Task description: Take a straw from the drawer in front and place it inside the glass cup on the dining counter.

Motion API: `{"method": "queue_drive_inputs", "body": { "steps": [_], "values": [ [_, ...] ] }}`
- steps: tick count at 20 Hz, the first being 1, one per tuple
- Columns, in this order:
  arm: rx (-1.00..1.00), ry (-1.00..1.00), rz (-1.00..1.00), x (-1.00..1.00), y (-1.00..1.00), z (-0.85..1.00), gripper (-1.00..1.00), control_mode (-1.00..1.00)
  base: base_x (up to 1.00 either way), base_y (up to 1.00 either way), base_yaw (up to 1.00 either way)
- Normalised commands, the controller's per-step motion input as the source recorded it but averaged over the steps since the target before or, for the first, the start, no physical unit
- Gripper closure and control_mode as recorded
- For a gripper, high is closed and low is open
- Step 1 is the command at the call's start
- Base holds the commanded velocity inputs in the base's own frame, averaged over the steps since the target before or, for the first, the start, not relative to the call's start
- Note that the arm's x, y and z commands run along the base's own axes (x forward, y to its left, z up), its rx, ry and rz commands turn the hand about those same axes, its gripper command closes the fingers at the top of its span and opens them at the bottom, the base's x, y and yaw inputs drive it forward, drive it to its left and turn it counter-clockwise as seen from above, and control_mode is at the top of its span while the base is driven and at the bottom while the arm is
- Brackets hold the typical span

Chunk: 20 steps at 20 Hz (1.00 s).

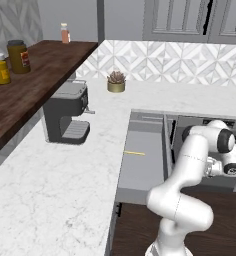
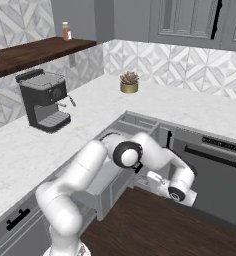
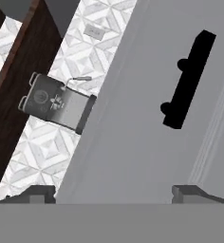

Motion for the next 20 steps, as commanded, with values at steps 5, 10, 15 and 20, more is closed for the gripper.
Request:
{"method": "queue_drive_inputs", "body": {
  "steps": [5, 10, 15, 20],
  "values": [
    [-0.14, -0.22, 0.00, -0.49, 0.08, 1.00, -1.00, -1.00, 0.00, 0.00, 0.00],
    [-0.16, -0.05, -0.01, -0.09, 0.38, 1.00, -1.00, -1.00, 0.00, 0.00, 0.00],
    [-0.19, 0.05, -0.03, 0.00, 0.60, 1.00, -1.00, -1.00, 0.00, 0.00, 0.00],
    [-0.22, 0.25, -0.05, 0.30, 0.71, 0.82, -1.00, -1.00, 0.00, 0.00, 0.00]
  ]
}}
